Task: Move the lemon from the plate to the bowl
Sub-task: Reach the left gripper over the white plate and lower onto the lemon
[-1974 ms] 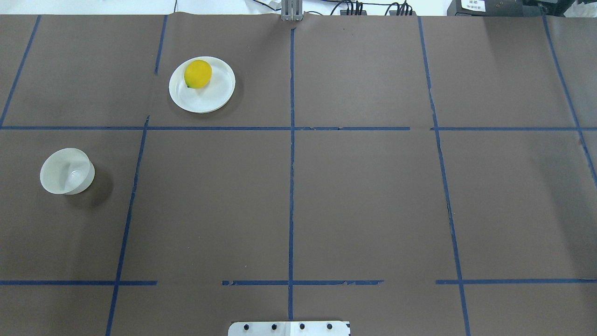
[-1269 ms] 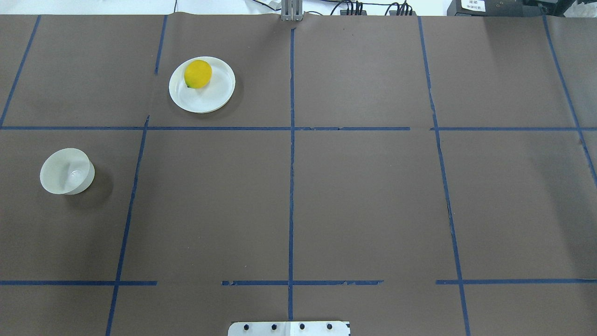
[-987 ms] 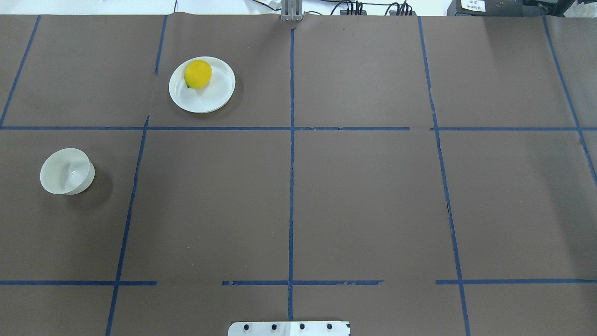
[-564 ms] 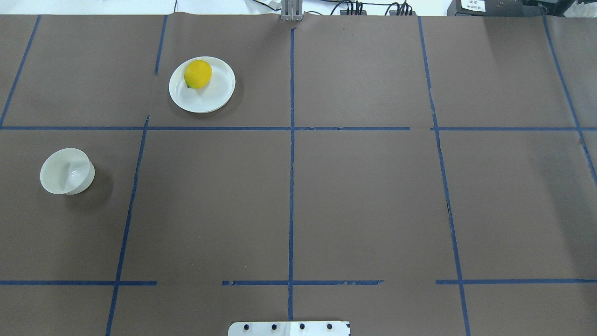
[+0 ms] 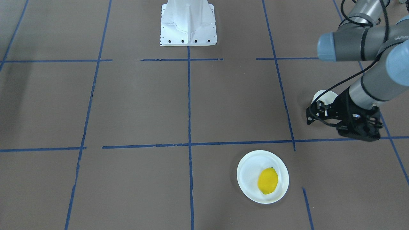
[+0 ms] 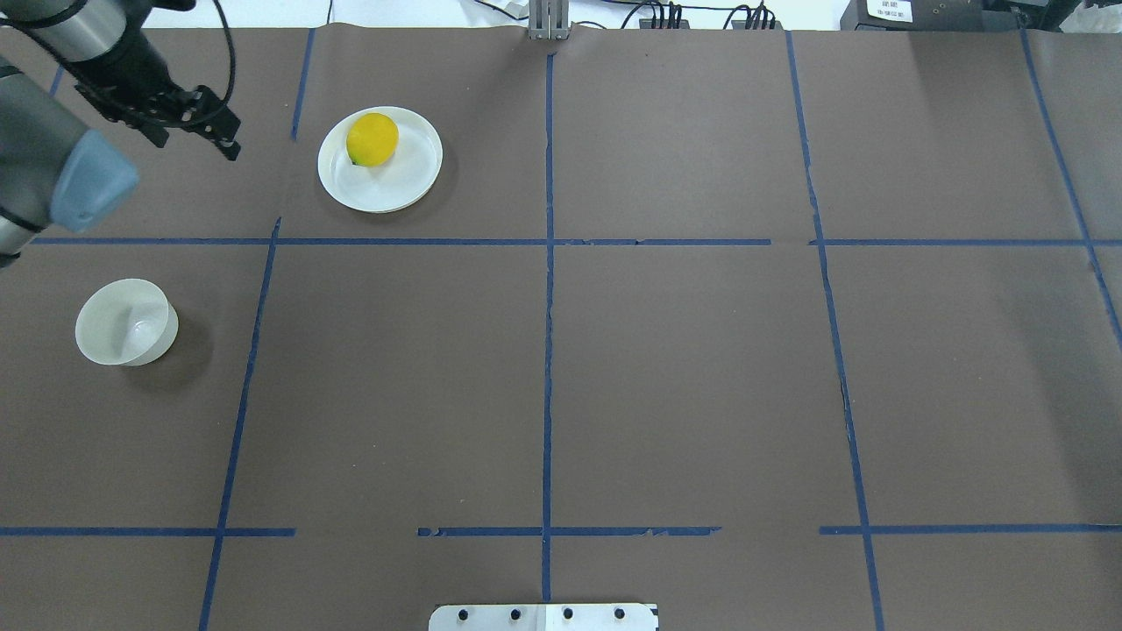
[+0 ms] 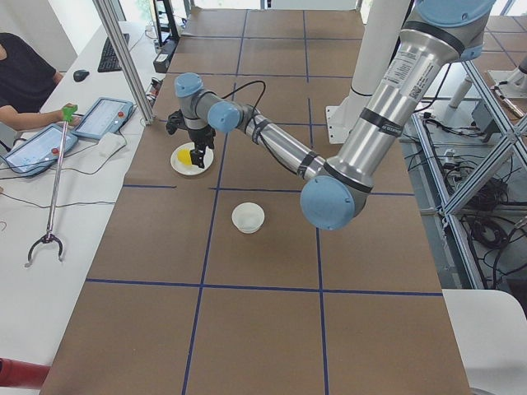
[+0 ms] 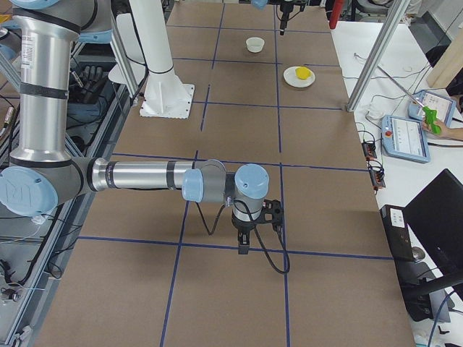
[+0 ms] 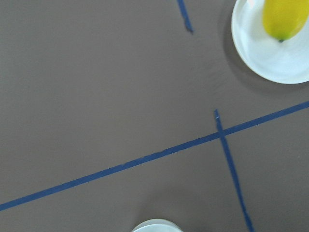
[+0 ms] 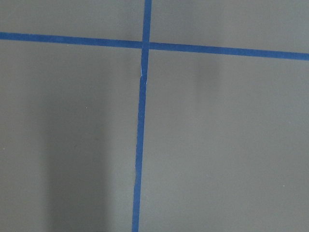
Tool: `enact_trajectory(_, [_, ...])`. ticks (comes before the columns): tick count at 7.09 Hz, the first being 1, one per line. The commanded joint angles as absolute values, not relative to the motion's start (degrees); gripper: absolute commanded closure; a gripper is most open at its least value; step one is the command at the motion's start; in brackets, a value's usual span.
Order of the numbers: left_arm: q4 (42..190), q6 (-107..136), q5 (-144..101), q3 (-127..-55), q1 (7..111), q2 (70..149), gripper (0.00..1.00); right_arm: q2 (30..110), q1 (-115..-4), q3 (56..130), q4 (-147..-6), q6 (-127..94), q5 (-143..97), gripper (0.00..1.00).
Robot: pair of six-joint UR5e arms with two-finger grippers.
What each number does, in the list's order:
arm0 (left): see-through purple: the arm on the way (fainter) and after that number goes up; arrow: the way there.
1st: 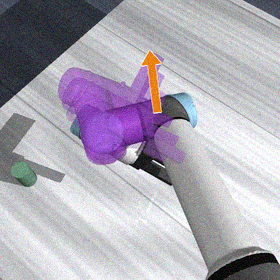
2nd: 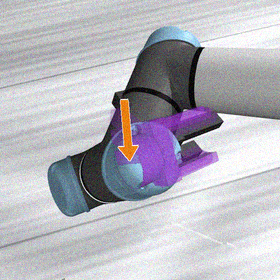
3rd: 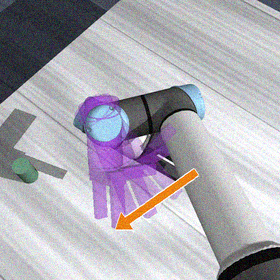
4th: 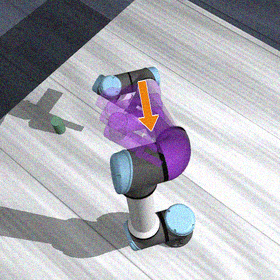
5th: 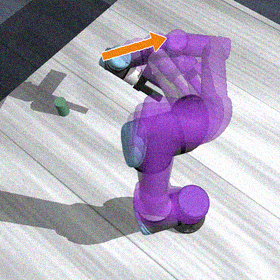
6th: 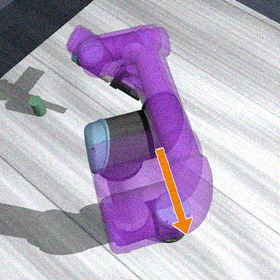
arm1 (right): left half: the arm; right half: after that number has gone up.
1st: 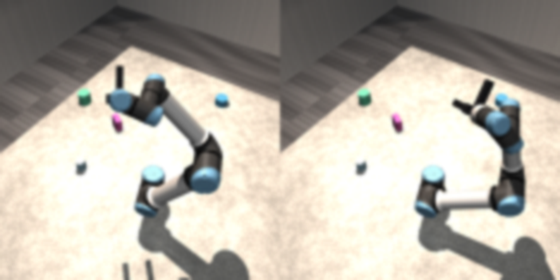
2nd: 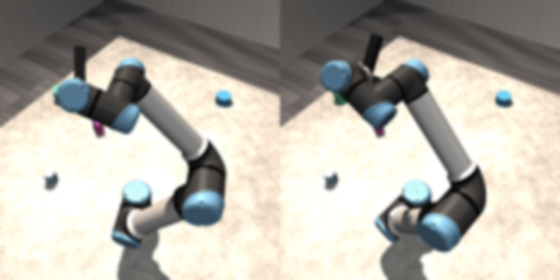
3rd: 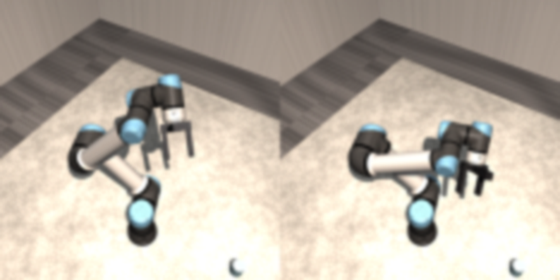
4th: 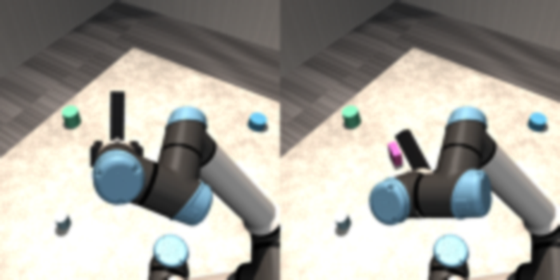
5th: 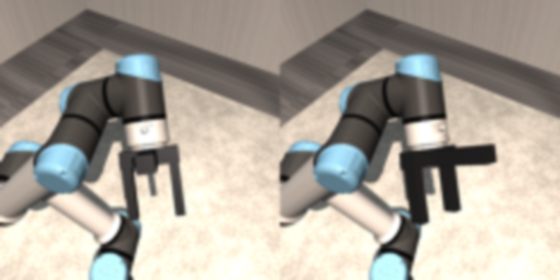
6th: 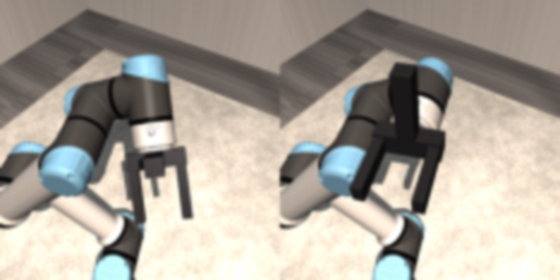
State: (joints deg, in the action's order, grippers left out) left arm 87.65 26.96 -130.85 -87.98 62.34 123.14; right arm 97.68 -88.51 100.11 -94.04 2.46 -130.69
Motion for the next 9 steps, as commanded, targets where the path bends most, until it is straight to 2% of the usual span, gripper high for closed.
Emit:
enact_trajectory(1, [99.5,35.64,-130.87,-70.75,60.65,133.12,0.0,97.65,-88.51,100.11,-94.04,2.46,-130.69,0.0])
enact_trajectory(2, [105.58,38.9,-130.78,-62.14,59.17,137.16,0.0,97.65,-88.51,100.11,-94.04,2.46,-130.69,0.0])
enact_trajectory(3, [108.6,40.5,-130.52,-56.83,57.41,139.46,0.0,97.65,-88.51,100.11,-94.04,2.46,-130.69,0.0])
enact_trajectory(7, [119.17,44.82,-127.19,-46.0,55.02,143.42,0.0,97.73,-88.51,100.11,-94.04,2.46,-130.69,0.0])
enact_trajectory(9, [122.23,45.78,-126.12,-42.82,54.67,144.31,0.0,97.73,-88.51,100.19,-94.04,2.46,-130.69,0.0])
